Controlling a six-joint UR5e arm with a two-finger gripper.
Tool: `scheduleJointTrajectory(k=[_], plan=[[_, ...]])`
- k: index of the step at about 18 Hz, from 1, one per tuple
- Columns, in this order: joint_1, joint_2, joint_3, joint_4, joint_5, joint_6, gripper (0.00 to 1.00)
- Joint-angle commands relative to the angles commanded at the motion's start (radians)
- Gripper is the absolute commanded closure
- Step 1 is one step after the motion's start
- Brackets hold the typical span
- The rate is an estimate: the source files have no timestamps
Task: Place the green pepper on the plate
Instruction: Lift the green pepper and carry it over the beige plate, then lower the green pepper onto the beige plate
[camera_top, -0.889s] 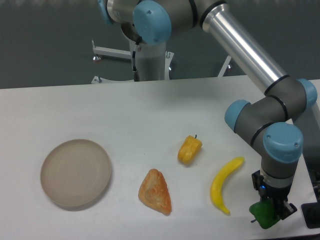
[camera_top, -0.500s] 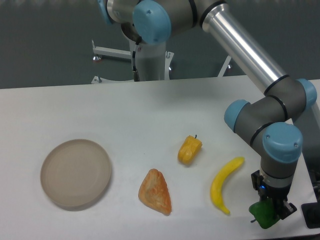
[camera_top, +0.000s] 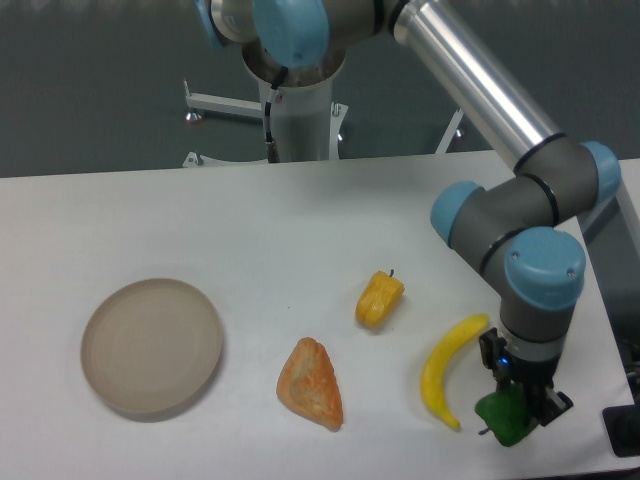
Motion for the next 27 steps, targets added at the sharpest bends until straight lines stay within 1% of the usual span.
scheduleJointTrajectory(k=[2, 6, 11, 13, 17, 19, 21, 23, 24, 25, 27], plan=[[-0.020, 0.049, -0.063, 0.000, -0.005, -0.058, 0.60], [-0.054, 0.156, -0.193, 0.000, -0.060, -0.146, 0.60], [-0.147, 0.265, -0.322, 0.000, -0.095, -0.324, 0.60], [-0.204, 0.281, -0.348, 0.002, -0.095, -0.446, 0.60], [-0.313, 0.282, -0.391, 0.021, -0.097, -0.693, 0.60], [-0.356, 0.282, -0.419, 0.075, -0.101, -0.802, 0.60], [-0.387, 0.281, -0.471, 0.153, -0.130, -0.894, 0.60], [-0.410, 0.278, -0.529, 0.234, -0.135, -0.919, 0.60], [-0.422, 0.278, -0.554, 0.264, -0.135, -0.919, 0.60], [-0.430, 0.278, -0.572, 0.278, -0.135, -0.915, 0.60], [-0.452, 0.276, -0.595, 0.278, -0.135, -0.915, 0.60]])
